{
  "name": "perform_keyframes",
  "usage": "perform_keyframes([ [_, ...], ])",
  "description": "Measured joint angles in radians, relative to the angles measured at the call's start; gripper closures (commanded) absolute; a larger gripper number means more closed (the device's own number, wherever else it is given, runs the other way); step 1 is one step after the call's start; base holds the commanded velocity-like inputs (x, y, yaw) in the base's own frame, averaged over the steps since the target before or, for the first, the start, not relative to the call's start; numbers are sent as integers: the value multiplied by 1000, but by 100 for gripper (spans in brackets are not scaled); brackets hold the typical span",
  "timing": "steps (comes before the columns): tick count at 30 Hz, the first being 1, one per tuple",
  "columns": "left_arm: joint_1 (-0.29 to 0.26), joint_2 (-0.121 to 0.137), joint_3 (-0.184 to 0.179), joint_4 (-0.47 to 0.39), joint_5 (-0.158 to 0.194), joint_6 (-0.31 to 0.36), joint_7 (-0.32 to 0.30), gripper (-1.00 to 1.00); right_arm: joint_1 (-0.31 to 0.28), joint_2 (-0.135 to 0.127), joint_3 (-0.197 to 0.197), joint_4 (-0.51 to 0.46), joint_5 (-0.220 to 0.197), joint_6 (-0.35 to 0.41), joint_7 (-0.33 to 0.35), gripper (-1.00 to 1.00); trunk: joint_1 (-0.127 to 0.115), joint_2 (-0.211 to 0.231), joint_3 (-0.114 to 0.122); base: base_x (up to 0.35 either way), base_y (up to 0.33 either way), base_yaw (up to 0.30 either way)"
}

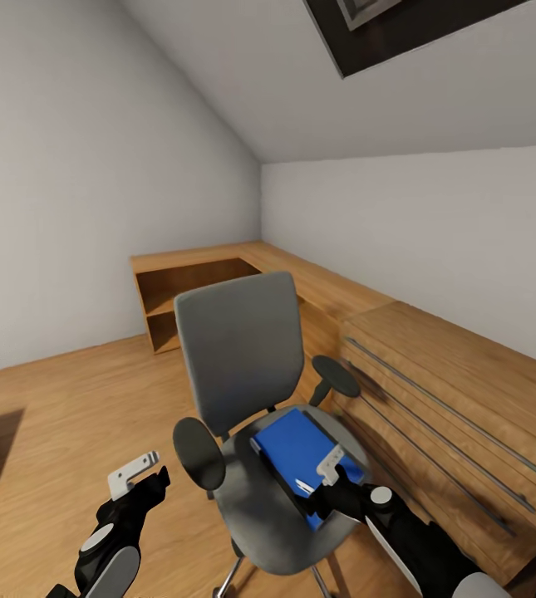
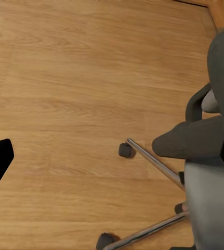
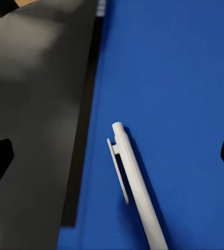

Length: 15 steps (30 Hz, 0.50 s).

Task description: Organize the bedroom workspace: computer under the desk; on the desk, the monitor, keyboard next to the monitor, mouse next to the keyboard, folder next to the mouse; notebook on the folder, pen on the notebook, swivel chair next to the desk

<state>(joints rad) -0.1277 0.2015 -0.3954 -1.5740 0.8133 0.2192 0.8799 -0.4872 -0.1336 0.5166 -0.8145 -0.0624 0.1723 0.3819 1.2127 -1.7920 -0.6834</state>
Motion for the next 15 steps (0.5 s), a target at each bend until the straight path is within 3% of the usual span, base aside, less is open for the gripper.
perform_keyframes([
  [15,0,-4,-2,-2,-1,-6,4,-100,0,-3,-4,-3,5,1,-1,-100,0,0,0,0,0,14],
])
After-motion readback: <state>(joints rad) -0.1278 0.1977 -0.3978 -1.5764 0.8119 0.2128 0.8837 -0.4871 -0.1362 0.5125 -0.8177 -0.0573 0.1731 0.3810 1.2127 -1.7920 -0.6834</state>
